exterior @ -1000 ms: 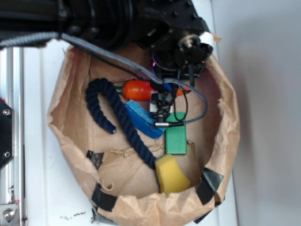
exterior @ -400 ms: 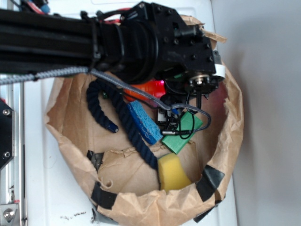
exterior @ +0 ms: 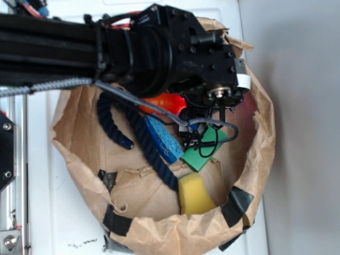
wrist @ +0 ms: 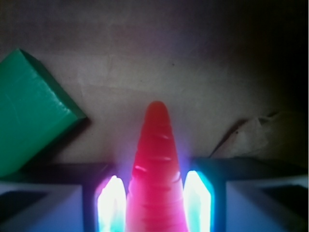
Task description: Grab the carrot.
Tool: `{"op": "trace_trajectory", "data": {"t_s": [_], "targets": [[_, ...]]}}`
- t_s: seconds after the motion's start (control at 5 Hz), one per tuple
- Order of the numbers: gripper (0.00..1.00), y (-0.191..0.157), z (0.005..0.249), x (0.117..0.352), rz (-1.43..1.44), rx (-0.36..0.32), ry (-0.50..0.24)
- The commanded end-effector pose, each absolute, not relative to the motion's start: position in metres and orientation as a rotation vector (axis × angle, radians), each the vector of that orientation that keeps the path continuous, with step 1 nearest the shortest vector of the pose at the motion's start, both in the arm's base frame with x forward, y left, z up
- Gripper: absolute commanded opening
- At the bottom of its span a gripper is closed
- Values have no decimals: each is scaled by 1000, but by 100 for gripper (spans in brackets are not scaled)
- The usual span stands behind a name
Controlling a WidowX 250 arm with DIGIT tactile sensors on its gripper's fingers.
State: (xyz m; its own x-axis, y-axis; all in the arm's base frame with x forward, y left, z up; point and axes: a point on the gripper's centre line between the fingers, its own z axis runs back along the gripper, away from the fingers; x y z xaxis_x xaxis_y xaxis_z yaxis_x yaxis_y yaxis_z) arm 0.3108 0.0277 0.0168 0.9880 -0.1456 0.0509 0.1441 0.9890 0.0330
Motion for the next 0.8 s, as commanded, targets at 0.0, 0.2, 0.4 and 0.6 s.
{"op": "trace_trajectory", "data": {"t_s": [0.0,0.2,0.4,0.6], "targets": [[0,12,92,293,-189,-133,-57],[0,4,142,264,-228,-206,-100],[0,3,172,249,-285,-199,-135],[0,3,187,243,-298,-216,-152]]}}
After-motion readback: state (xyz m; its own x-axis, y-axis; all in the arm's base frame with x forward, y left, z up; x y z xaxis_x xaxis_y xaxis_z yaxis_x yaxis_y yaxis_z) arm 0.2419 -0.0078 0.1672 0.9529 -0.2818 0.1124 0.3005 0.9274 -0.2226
